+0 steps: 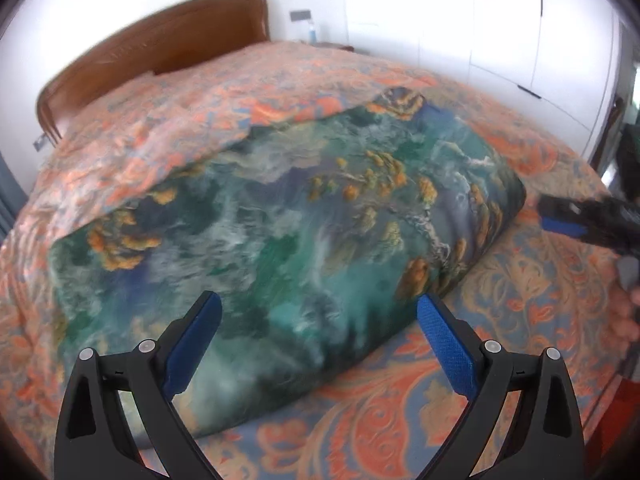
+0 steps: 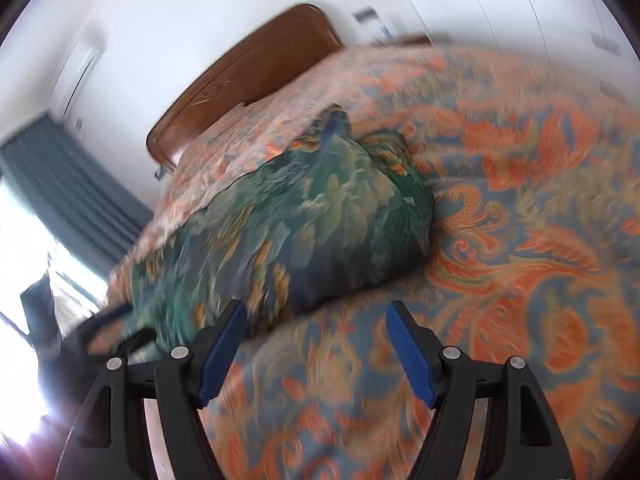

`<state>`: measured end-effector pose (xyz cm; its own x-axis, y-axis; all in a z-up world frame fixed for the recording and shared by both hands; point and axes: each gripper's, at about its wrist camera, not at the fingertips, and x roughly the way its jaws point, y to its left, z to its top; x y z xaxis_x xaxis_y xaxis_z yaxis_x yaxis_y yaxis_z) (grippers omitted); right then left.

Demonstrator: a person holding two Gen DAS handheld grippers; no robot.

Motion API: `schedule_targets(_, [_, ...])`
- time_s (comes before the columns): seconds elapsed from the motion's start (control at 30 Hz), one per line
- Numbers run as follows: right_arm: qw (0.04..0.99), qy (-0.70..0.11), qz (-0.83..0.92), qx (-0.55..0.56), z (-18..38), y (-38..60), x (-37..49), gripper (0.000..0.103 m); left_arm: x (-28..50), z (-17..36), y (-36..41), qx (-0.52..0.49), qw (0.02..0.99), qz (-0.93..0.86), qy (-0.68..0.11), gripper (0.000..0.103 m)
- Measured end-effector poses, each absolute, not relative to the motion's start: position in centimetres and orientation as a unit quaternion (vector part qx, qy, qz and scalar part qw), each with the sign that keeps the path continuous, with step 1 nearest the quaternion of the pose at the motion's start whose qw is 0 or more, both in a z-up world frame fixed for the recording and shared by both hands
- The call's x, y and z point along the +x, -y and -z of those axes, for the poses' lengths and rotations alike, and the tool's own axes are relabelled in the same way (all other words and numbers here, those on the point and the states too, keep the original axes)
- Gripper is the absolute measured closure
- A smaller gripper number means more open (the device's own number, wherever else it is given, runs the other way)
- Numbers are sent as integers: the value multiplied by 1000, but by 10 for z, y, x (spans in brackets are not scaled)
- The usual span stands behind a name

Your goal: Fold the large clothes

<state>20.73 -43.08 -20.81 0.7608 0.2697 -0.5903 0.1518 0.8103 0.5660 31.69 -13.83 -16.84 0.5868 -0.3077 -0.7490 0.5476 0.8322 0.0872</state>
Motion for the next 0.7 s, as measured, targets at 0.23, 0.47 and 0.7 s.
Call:
schedule_targets(0.23, [830,-351,-4,433,248,457,258,29,334,217,163,189,851,236,-430,3])
schedule_targets(0.47, [830,-297,27,472,261,454,271,59,336,179,152,157,848,258,-435,5])
schedule_targets(0.7, [947,-224,5,228,173,383,255,76,355,66,150,96,855,320,-398,5])
